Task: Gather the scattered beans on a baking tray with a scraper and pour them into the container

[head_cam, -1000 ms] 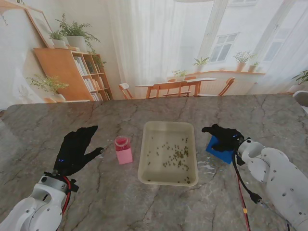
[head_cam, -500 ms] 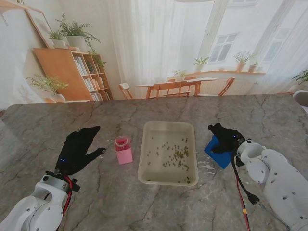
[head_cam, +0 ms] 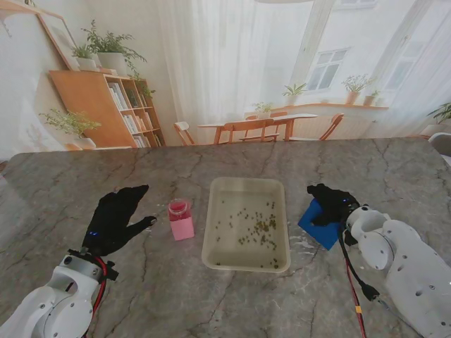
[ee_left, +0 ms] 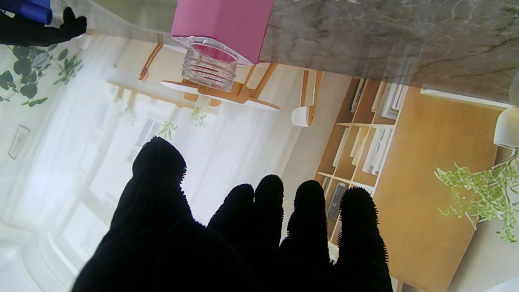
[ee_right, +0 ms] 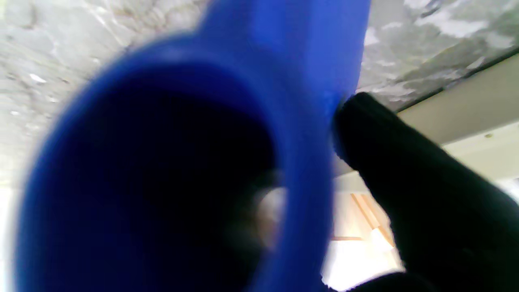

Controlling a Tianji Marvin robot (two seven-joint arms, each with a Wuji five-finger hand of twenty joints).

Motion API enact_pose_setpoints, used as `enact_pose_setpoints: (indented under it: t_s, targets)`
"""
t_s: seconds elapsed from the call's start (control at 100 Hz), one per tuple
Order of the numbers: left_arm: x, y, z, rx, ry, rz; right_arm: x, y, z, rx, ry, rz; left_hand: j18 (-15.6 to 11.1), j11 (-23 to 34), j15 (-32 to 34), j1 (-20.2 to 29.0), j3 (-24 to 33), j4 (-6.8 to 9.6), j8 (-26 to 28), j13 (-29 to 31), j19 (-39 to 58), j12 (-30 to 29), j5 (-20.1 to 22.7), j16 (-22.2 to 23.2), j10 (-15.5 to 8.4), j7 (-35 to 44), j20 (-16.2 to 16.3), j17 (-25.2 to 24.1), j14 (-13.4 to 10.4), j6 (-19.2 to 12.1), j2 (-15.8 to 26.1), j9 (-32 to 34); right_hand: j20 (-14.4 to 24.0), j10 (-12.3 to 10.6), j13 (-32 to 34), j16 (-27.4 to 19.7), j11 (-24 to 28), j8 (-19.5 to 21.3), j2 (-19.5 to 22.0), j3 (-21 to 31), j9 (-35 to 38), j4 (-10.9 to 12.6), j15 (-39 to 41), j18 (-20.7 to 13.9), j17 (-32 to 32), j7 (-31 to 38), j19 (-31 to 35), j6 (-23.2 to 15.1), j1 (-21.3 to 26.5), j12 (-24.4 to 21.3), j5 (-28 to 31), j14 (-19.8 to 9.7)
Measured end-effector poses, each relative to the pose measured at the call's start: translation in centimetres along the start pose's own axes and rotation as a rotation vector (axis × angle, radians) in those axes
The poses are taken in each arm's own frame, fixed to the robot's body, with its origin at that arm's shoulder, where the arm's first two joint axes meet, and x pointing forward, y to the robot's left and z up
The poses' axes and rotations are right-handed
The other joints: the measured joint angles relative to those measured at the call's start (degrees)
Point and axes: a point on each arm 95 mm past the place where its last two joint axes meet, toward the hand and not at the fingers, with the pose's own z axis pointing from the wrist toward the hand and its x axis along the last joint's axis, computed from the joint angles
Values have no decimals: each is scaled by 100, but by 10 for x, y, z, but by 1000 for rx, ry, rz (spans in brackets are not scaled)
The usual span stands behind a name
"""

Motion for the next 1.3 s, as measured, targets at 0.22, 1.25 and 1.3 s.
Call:
enact_pose_setpoints:
  t_s: [0.22, 1.25, 1.3]
  targets:
    - [0, 0, 0, 0, 3, 0, 2, 1, -1, -42, -8, 17, 0, 42, 10, 60, 2, 0, 0, 53, 7, 10, 2, 0, 0, 0, 0, 3, -1, -2, -1, 61, -415, -1522, 665, 8, 1243, 539, -54, 12, 1654, -119, -754, 116, 155, 3073, 494, -1560, 75, 200, 1032, 195]
    - [0, -1, -3, 21, 4, 2, 40, 81, 19, -226, 234, -63, 0, 44, 10, 60, 2, 0, 0, 53, 107, 11, 6, 0, 0, 0, 0, 4, -1, -2, -1, 61, 1292, -3163, 997, 1634, 2007, -85, 1614, -1986, 2215, -134, 1000, -73, 561, 6711, 2074, -4360, 475, 406, 1088, -15]
    - [0, -1, -3, 22, 5, 1, 48, 88, 25, -236, 254, -68, 0, 44, 10, 60, 2, 0, 0, 53, 117, 11, 6, 0, 0, 0, 0, 4, -1, -2, -1, 61, 1293, -3163, 997, 1635, 2007, -85, 1614, -1986, 2215, -135, 1001, -79, 561, 6711, 2074, -4360, 475, 406, 1088, -16]
